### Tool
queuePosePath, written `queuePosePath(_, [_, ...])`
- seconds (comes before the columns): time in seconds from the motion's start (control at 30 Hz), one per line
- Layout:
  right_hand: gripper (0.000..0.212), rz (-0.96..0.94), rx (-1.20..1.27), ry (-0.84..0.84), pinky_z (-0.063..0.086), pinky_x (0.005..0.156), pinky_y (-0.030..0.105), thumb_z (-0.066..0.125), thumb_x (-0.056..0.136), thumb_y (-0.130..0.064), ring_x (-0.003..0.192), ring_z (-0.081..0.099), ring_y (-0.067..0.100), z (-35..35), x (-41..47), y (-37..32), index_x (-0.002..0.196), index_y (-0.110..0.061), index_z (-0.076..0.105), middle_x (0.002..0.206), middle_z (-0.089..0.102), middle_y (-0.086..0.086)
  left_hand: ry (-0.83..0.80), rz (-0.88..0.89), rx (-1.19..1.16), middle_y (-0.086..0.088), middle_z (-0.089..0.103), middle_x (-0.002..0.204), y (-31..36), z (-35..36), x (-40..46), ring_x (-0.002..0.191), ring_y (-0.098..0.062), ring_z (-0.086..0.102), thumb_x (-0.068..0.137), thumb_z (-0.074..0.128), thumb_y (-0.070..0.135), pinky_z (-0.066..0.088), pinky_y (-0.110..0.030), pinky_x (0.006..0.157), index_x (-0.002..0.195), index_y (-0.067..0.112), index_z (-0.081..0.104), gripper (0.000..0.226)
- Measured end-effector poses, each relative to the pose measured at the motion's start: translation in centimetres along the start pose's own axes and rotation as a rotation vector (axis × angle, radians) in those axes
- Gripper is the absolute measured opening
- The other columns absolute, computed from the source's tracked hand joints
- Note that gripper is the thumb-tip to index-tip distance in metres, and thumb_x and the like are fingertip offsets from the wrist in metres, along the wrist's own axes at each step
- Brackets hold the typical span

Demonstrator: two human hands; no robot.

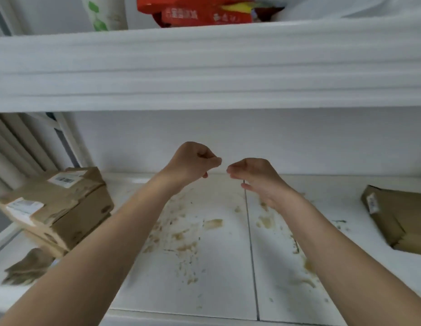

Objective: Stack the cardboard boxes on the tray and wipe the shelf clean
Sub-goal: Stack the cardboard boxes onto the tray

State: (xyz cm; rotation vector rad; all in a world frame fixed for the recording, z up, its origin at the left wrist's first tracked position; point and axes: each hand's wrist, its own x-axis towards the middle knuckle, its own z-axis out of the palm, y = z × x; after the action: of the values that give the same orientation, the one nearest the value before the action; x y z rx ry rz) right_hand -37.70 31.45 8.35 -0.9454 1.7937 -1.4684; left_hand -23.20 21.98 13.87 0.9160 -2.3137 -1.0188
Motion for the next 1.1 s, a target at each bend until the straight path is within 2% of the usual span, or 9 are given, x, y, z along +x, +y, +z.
queuePosePath(0.13, [0.016,0.039,0.006,0.173,0.049,0.096,0.041,0.069,0.088,-0.028,0.104,0.065,0.017,-7.1,-2.6,1.7,0.085,-0.013,0.064,0.104,0.071,0.005,-0.16,0.05,-0.033,-0.004,0.06,0.062,3.7,6.4,1.3,0.043,0.002,0.053,0.086,0.065,0.026,0.043,-0.02,0.058,0.083,-0.004,0.068,0.029])
queuePosePath(0.27, [0.023,0.074,0.064,0.3,0.048,0.097,0.039,0.065,0.091,-0.034,0.1,0.066,0.013,-13.1,-5.5,3.6,0.082,-0.014,0.058,0.101,0.073,0.0,-0.294,0.074,-0.086,-0.003,0.073,0.086,7.3,12.7,1.5,0.06,-0.009,0.06,0.087,0.063,0.028,0.049,-0.026,0.065,0.072,0.007,0.065,0.026])
queuePosePath(0.4, [0.026,0.115,0.128,0.406,0.049,0.093,0.034,0.057,0.096,-0.035,0.1,0.066,0.015,-18.5,-7.9,5.5,0.085,-0.012,0.066,0.1,0.073,0.0,-0.387,0.085,-0.112,0.005,0.073,0.09,10.3,18.3,1.3,0.06,-0.008,0.058,0.09,0.061,0.029,0.049,-0.023,0.063,0.063,0.014,0.057,0.031])
queuePosePath(0.5, [0.028,0.131,0.163,0.46,0.048,0.092,0.033,0.049,0.1,-0.031,0.098,0.067,0.014,-22.5,-9.3,7.2,0.096,-0.014,0.071,0.098,0.074,-0.001,-0.446,0.082,-0.135,0.005,0.072,0.091,12.4,22.1,1.3,0.059,-0.009,0.058,0.09,0.061,0.03,0.048,-0.022,0.06,0.069,0.014,0.061,0.027])
queuePosePath(0.7, [0.024,0.173,0.147,0.572,0.047,0.084,0.03,0.051,0.093,-0.001,0.087,0.064,0.017,-29.9,-11.9,9.6,0.105,-0.01,0.07,0.099,0.073,0.006,-0.519,0.032,-0.198,0.001,0.071,0.096,16.1,29.8,1.5,0.057,-0.01,0.057,0.094,0.055,0.026,0.046,-0.019,0.055,0.086,0.01,0.065,0.02])
queuePosePath(0.8, [0.023,0.209,0.108,0.613,0.048,0.085,0.029,0.055,0.092,-0.004,0.091,0.062,0.015,-33.6,-13.0,11.1,0.105,-0.017,0.068,0.104,0.07,0.006,-0.578,-0.029,-0.21,-0.003,0.069,0.1,17.1,33.4,1.2,0.06,-0.011,0.06,0.093,0.054,0.021,0.046,-0.019,0.055,0.097,0.01,0.063,0.014])
queuePosePath(0.9, [0.026,0.238,0.132,0.68,0.046,0.086,0.029,0.056,0.089,-0.004,0.103,0.06,0.018,-36.5,-13.6,12.8,0.104,-0.024,0.065,0.116,0.065,0.003,-0.649,-0.11,-0.212,-0.005,0.065,0.106,17.5,36.0,1.0,0.067,-0.014,0.065,0.093,0.053,0.018,0.048,-0.018,0.052,0.105,0.009,0.061,0.017])
queuePosePath(1.03, [0.027,0.31,0.157,0.81,0.049,0.094,0.035,0.053,0.093,-0.011,0.105,0.059,0.019,-39.3,-13.8,14.8,0.116,-0.022,0.062,0.12,0.061,0.001,-0.698,-0.176,-0.209,-0.005,0.062,0.111,17.6,38.0,2.0,0.078,-0.019,0.067,0.091,0.056,0.016,0.055,-0.018,0.058,0.101,0.005,0.063,0.017])
queuePosePath(1.1, [0.027,0.362,0.183,0.841,0.05,0.075,0.028,0.054,0.093,-0.013,0.086,0.063,0.014,-40.0,-14.5,15.5,0.119,-0.02,0.059,0.105,0.065,0.001,-0.722,-0.194,-0.212,-0.008,0.062,0.104,17.8,38.7,2.9,0.08,-0.022,0.066,0.089,0.056,0.012,0.056,-0.018,0.058,0.104,-0.001,0.064,0.021])
